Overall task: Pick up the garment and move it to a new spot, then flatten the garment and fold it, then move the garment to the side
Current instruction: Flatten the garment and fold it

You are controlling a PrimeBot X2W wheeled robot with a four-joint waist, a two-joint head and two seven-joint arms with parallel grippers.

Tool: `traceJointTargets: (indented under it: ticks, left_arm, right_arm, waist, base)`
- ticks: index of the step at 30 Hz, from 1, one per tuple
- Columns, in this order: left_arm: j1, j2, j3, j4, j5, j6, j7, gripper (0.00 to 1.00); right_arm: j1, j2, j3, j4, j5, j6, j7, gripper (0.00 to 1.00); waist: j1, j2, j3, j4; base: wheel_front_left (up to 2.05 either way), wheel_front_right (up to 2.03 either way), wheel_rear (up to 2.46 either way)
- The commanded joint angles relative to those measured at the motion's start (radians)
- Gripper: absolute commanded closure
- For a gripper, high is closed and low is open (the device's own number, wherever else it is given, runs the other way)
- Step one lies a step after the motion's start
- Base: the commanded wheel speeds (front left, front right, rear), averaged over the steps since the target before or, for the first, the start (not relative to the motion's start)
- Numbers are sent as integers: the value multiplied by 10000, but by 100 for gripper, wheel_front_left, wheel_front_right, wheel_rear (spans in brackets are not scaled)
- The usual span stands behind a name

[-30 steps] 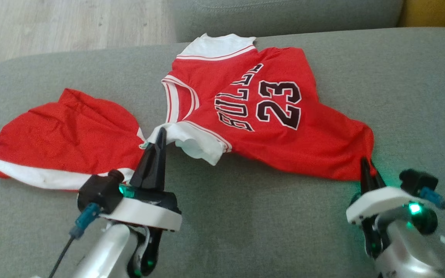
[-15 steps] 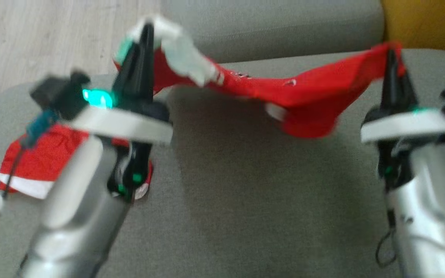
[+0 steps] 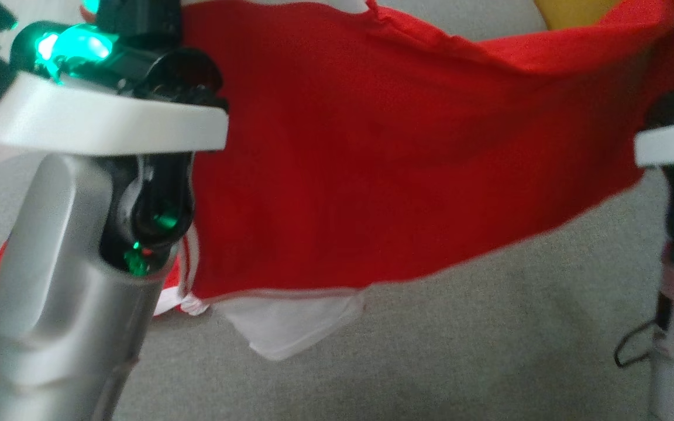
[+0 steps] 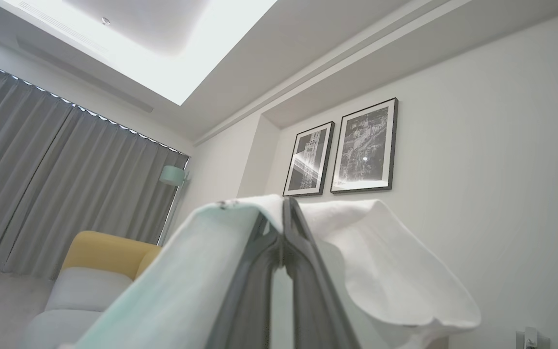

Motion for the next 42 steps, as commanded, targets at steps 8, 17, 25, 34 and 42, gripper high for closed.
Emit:
traceJointTargets:
  ticks: [8, 17, 25, 34, 42]
  left_arm:
    - [-1138, 1302, 608, 383, 199, 77, 1155, 100]
    - [-5213, 1635, 603, 5324, 880, -1329, 699, 100]
    - [-7522, 833, 559, 8485, 1203, -1986, -1131, 100]
    - [-6514, 408, -533, 9843, 1249, -2515, -2203, 100]
    - [-3625, 822, -2028, 9483, 693, -2554, -1546, 100]
  right_arm:
    - [-674, 133, -454, -946, -296, -7, 1359, 100]
    - [-5532, 137, -231, 3785, -338, -7, -114, 100]
    - [-8539, -37, -279, 7706, -1196, -7, -3010, 100]
    - [-7613, -551, 287, 10236, -617, -7, -3710, 100]
    - [-5689, -1409, 1661, 11739, -88, -7, -2468, 100]
  waist:
    - [1, -1, 1687, -251]
    - [1, -1, 3958, -396]
    - [1, -1, 4218, -48]
    - [1, -1, 3979, 268]
    - [1, -1, 3200, 436]
  base:
    - [0, 0, 0]
    - [0, 0, 0]
    - [0, 0, 0]
    - [0, 0, 0]
    - [0, 0, 0]
